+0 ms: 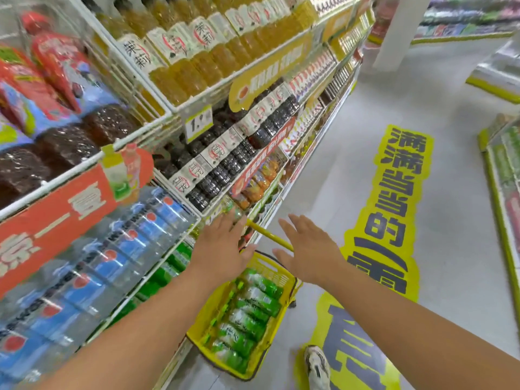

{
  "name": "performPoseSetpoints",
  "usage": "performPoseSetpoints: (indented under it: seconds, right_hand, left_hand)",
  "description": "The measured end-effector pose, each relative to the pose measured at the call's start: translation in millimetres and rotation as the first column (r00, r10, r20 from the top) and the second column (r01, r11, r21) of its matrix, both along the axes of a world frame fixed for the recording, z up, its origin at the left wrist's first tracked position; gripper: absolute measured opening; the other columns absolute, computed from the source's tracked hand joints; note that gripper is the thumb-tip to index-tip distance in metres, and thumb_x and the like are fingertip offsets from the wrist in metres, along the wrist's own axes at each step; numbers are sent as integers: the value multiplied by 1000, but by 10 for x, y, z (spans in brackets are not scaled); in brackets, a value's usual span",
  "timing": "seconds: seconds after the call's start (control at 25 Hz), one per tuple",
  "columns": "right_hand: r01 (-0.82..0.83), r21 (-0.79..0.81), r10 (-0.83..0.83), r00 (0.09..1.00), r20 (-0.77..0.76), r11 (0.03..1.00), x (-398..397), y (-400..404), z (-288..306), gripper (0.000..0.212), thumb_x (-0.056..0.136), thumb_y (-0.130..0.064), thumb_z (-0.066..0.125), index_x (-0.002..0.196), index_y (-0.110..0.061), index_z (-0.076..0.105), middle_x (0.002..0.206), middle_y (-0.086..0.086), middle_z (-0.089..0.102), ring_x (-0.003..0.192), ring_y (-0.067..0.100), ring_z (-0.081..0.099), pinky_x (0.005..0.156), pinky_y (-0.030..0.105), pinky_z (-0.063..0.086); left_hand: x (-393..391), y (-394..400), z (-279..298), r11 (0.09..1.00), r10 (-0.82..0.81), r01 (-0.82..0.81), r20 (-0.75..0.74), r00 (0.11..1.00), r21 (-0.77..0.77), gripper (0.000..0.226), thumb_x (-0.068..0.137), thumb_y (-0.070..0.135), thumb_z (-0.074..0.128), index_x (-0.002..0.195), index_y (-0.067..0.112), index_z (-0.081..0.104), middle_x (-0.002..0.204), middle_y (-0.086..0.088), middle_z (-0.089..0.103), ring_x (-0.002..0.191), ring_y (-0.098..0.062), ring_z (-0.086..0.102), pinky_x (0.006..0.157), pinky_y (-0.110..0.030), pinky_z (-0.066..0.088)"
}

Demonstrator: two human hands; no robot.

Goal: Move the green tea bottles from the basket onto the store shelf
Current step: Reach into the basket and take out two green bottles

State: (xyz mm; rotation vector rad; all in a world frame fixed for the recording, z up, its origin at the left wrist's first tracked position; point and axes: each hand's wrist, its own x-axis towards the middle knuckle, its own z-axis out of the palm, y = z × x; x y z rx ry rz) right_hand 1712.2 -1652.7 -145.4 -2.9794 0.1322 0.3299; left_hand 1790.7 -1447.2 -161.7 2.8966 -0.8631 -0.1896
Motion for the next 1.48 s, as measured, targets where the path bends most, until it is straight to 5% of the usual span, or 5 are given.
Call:
performPoseSetpoints:
  seconds: [0.32, 0.56, 1.08, 1.32, 1.48]
  right_hand:
    - [-266, 62, 273, 942, -195, 962, 958, -521, -1065, 80, 104, -63, 35, 168, -23, 6, 176, 6, 6, 161, 27, 5, 128, 43, 20]
    - [-237, 183, 287, 898, -334, 954, 1270, -749, -2231, 77, 104, -60, 39, 167, -24, 13, 175, 1, 10, 160, 22, 10, 127, 41, 23]
    - [-273, 176, 324, 834, -448, 946, 1649, -621, -4454, 79, 103, -58, 45, 167, -21, 16, 174, 3, 17, 158, 25, 19, 121, 44, 30]
    - [-278, 175, 328, 825, -460, 944, 1683, -584, -5169, 78, 99, -56, 51, 163, -17, 26, 162, 7, 38, 145, 32, 42, 110, 48, 46]
    - [-100, 266, 221, 852, -475, 959, 1785, -451, -5465, 75, 97, -49, 60, 158, -14, 34, 154, 10, 43, 137, 35, 51, 103, 45, 49]
  left_hand:
    - [291, -495, -982, 921, 386, -390, -226, 895, 30, 77, 101, 62, 36, 164, 28, 8, 172, -3, 0, 156, -30, 10, 122, -46, 21]
    - [247, -885, -2077, 791, 571, -605, -458, 681, 87, 77, 101, 61, 37, 164, 27, 8, 172, -4, 6, 157, -27, 9, 123, -44, 20]
    - [173, -1050, -4340, 594, 723, -801, -486, 491, 75, 87, 96, 61, 47, 164, 25, 6, 167, -7, 23, 150, -32, 27, 115, -48, 35]
    - [-6, -1340, -4986, 474, 736, -873, -596, 321, 116, 92, 97, 60, 49, 163, 18, 0, 167, -7, 22, 149, -29, 28, 112, -44, 35]
    - [27, -1483, -5323, 273, 733, -960, -659, 168, 58, 94, 97, 50, 58, 162, 10, 4, 161, -16, 30, 145, -33, 36, 110, -42, 39]
